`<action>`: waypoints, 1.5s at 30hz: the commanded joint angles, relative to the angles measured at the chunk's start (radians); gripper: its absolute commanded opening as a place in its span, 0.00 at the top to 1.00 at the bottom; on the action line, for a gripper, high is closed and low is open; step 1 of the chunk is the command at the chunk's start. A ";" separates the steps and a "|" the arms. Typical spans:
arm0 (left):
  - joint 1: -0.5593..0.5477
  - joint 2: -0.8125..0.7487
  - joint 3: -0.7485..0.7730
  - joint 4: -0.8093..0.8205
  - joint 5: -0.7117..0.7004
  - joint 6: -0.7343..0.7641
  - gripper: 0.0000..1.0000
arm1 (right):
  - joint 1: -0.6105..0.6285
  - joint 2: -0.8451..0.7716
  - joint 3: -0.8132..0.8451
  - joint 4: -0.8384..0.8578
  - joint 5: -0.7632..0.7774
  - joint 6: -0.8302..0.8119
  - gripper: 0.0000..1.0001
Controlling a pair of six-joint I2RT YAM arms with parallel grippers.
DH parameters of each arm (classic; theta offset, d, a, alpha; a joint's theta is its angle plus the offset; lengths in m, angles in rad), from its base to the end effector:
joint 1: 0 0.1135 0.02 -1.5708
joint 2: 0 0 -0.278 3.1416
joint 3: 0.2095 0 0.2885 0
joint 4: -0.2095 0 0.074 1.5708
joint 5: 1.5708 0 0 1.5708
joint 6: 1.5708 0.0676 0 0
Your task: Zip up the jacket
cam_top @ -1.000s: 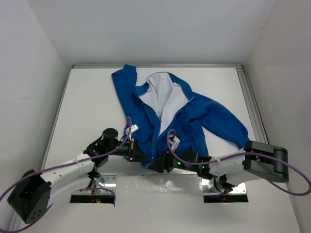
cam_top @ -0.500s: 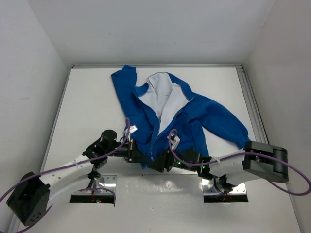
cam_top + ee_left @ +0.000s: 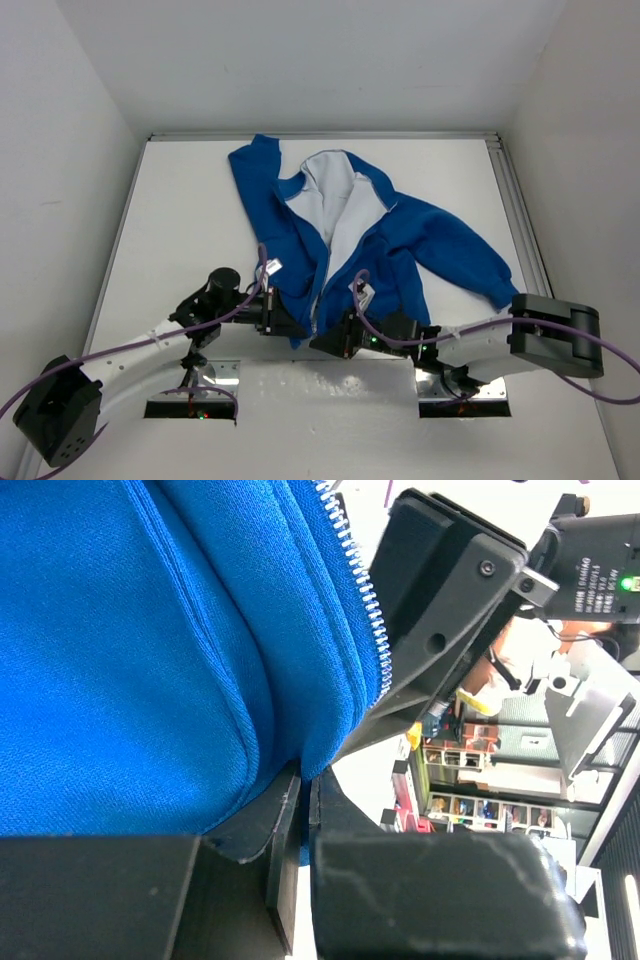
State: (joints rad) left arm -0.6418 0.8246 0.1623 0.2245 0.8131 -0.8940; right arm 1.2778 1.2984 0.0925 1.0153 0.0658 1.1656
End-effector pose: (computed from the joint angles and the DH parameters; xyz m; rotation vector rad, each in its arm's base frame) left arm 0.1306 -0.1589 0.1403 0.3299 2.3209 -1.6992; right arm 0.0738 0.2293 0.1123 -0.0610 2.1077 1.6114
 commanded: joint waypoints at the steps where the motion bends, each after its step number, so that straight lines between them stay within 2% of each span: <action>1: -0.015 -0.004 0.006 -0.010 0.018 0.010 1.00 | 0.015 -0.059 0.003 0.048 0.014 0.011 0.96; 2: -0.015 -0.001 0.012 -0.045 0.009 0.036 1.00 | 0.017 -0.068 0.004 0.042 0.006 0.012 1.00; 5: -0.015 0.004 0.032 -0.143 -0.044 0.102 1.00 | 0.017 -0.109 0.019 -0.001 -0.014 0.043 1.00; 10: -0.025 0.008 0.082 -0.347 -0.196 0.222 1.00 | 0.017 -0.198 0.124 -0.231 -0.090 0.080 1.00; 14: -0.044 0.005 0.098 -0.398 -0.285 0.240 1.00 | 0.015 -0.240 0.191 -0.319 -0.119 0.105 1.00; 18: -0.132 0.010 0.105 -0.421 -0.394 0.231 1.00 | 0.012 -0.261 0.301 -0.429 -0.097 0.075 1.00; 20: -0.162 0.019 0.118 -0.432 -0.448 0.221 1.00 | -0.001 -0.261 0.317 -0.432 -0.069 0.091 1.00; 24: -0.203 -0.008 0.108 -0.407 -0.459 0.208 1.00 | -0.081 -0.238 0.308 -0.400 0.046 0.106 1.00; 26: -0.205 -0.019 0.106 -0.413 -0.456 0.207 1.00 | -0.130 -0.232 0.293 -0.374 0.026 0.135 1.00; 29: -0.206 -0.050 0.109 -0.456 -0.471 0.221 1.00 | -0.221 -0.225 0.254 -0.216 -0.004 0.242 1.00; 31: -0.225 -0.067 0.105 -0.458 -0.492 0.214 1.00 | -0.261 -0.220 0.262 -0.184 0.031 0.253 1.00; 36: -0.228 -0.086 0.123 -0.458 -0.469 0.224 1.00 | -0.302 -0.214 0.383 -0.348 0.196 0.083 1.00; 43: -0.228 -0.234 0.229 -0.591 -0.534 0.244 1.00 | -0.520 -0.234 0.490 -0.438 0.259 -0.032 1.00; 45: -0.228 -0.242 0.240 -0.623 -0.543 0.250 1.00 | -0.581 -0.208 0.525 -0.445 0.203 -0.047 1.00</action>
State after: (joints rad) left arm -0.8558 0.5991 0.3706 -0.2558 0.2710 -0.6773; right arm 0.7597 1.1042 0.5278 0.4820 0.2085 1.1873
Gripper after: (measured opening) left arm 0.028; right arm 0.002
